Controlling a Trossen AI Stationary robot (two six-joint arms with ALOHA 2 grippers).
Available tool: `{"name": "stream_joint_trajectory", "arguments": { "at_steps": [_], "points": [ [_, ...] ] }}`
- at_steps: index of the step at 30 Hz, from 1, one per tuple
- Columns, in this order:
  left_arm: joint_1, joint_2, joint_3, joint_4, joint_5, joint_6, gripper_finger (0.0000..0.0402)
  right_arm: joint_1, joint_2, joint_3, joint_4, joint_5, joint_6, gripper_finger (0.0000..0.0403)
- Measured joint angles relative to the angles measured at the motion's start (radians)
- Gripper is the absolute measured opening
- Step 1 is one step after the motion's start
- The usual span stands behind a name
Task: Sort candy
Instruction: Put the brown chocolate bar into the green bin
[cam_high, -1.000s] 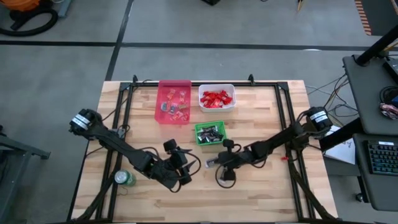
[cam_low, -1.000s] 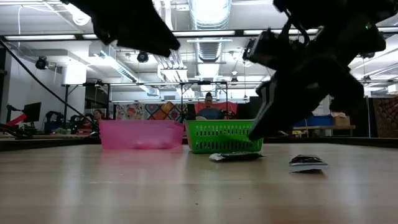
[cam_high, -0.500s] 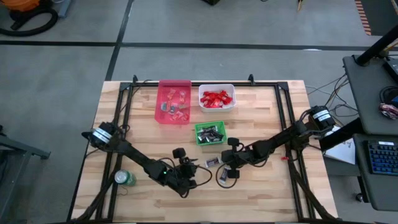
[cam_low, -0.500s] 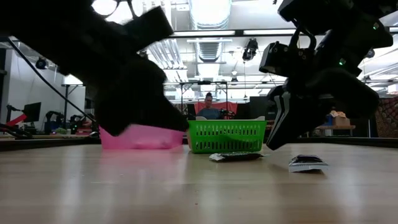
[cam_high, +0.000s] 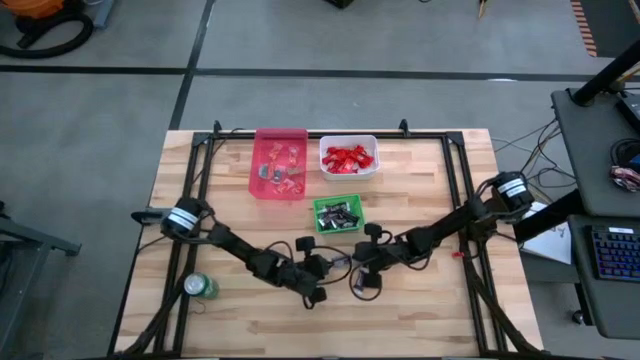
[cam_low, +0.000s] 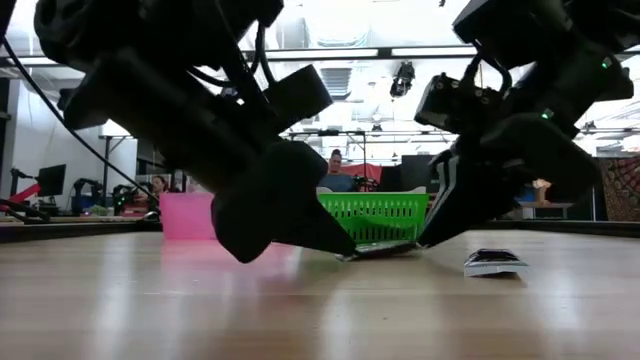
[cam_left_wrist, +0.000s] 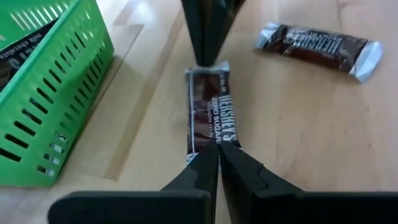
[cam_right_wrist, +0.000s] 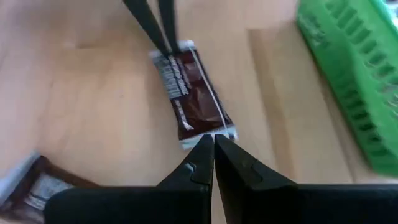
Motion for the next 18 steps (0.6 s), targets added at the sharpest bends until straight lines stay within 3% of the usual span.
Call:
{"name": "stream_joint_trajectory", "arguments": {
  "at_steps": [4, 18],
  "points": [
    [0.005, 0.008, 0.001, 0.006, 0.001, -0.003, 0.0001, 0.014, 0.011, 0.003, 0.059, -0.043, -0.017, 0.0009],
    [0.006, 0.003, -0.025, -0.02, -0.004, -0.03, 0.0, 0.014, -0.01, 0.004, 0.04, -0.042, -0.065, 0.0009]
  ]
}}
